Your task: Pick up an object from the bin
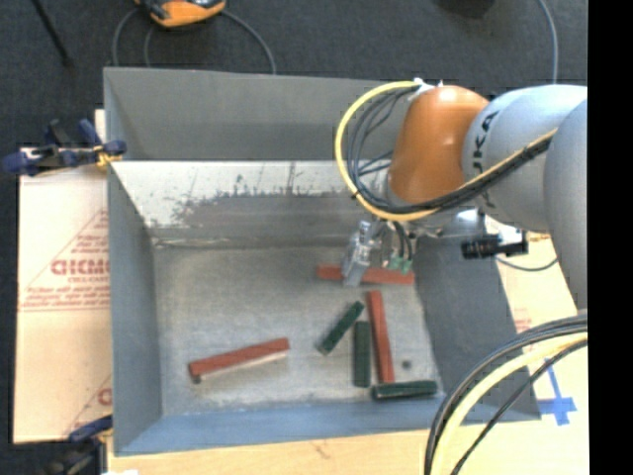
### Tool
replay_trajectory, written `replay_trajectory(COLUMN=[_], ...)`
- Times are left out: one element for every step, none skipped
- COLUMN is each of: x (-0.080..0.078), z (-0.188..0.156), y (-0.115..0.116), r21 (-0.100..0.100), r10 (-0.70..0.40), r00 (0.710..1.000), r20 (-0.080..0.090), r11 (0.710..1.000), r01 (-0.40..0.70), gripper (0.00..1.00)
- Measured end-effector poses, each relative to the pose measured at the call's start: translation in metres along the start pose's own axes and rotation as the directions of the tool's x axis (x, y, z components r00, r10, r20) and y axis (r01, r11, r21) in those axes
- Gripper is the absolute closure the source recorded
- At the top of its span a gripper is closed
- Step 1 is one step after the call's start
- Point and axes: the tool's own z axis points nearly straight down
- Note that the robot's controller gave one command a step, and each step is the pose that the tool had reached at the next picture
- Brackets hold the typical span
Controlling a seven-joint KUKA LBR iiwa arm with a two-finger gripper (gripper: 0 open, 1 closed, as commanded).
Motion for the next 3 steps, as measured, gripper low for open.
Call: replay_trajectory(x=[-0.001,-0.002,-0.002], z=[-0.022,-0.036,-0.046], y=[0.000,0.000,0.000], r21=[-0.001,-0.001,-0.002], r10=[-0.001,-0.002,-0.003], r00=[1.000,1.000,1.000], r20=[0.004,0.006,0.007], r11=[1.000,1.000,1.000], r01=[0.001,0.002,0.003], gripper=[1.00,1.00,1.00])
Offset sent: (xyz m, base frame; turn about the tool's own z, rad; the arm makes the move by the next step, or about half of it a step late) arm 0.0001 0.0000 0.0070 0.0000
